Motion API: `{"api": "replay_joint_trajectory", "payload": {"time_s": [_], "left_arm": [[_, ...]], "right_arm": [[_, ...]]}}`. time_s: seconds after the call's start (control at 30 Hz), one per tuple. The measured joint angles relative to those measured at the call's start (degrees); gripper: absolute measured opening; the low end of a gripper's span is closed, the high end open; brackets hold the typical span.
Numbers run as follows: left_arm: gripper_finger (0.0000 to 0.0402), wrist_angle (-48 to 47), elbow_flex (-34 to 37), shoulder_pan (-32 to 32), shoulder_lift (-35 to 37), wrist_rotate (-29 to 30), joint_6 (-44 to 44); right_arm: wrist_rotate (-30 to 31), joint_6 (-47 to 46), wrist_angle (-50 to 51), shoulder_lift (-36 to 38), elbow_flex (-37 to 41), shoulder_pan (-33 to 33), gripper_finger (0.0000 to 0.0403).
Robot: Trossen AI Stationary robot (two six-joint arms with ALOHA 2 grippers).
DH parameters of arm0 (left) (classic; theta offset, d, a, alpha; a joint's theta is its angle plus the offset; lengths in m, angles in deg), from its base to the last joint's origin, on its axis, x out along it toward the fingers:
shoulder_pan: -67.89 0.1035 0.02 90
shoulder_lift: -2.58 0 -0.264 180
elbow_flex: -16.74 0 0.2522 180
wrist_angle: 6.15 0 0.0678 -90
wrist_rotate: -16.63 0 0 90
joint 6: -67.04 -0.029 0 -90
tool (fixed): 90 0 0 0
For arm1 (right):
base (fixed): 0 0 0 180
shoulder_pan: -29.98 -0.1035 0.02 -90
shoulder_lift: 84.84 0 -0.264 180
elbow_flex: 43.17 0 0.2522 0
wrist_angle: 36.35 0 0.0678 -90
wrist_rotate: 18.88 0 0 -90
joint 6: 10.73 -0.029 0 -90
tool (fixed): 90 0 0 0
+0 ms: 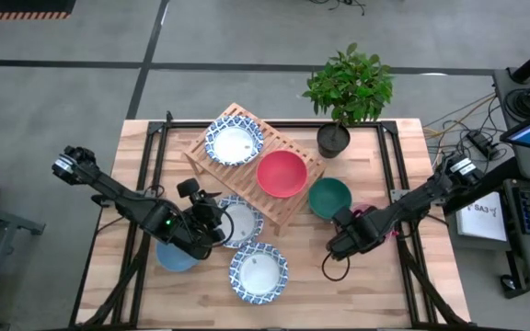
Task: Place and stack bowls onto a shelf
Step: Stack the pink bowl on top of the red bowl on the shelf
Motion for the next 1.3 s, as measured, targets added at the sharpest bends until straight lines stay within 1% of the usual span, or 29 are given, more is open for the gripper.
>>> {"api": "replay_joint_trajectory", "payload": {"time_s": [0.17,0.27,0.37,0.47,0.53,0.73,0.87,1.03,1.17,1.3], "left_arm": [[0.0169,0.02,0.00,0.00,0.00,0.02,-0.04],[0.0169,0.02,0.00,0.00,0.00,0.02,-0.07],[0.0169,0.02,0.00,0.00,0.00,0.06,-0.09],[0.0169,0.04,0.00,0.00,0.00,0.11,-0.09],[0.0169,0.05,0.00,0.00,0.00,0.14,-0.09],[0.0169,0.11,0.00,0.00,0.00,0.17,-0.35],[0.0169,0.20,0.00,0.00,0.00,0.17,-0.70],[0.0169,0.20,0.00,0.00,0.00,0.18,-0.97],[0.0169,0.37,0.00,0.00,0.00,0.20,-1.51],[0.0169,0.39,0.00,0.00,0.00,0.20,-1.58]], "right_arm": [[0.00,0.02,-1.24,-2.46,1.00,0.00,0.0126],[0.02,-0.03,-1.28,-3.70,1.00,0.00,0.0110],[-0.02,-0.71,-1.34,-4.74,1.00,0.00,0.0083],[-0.54,-0.74,-1.39,-5.44,0.95,0.00,0.0044],[-1.74,-0.74,-1.55,-5.53,0.91,-0.02,0.0019],[-7.89,0.19,-1.05,-4.33,-0.40,-0.07,0.0010],[-10.80,4.36,-0.98,-2.89,-4.87,-0.39,0.0009],[-13.66,13.88,-1.16,-2.03,-14.04,-0.97,0.0009],[-12.86,24.34,-1.65,-2.05,-23.12,-1.74,0.0009],[-8.29,33.79,-5.36,-2.08,-30.86,-2.35,0.0009]]}}
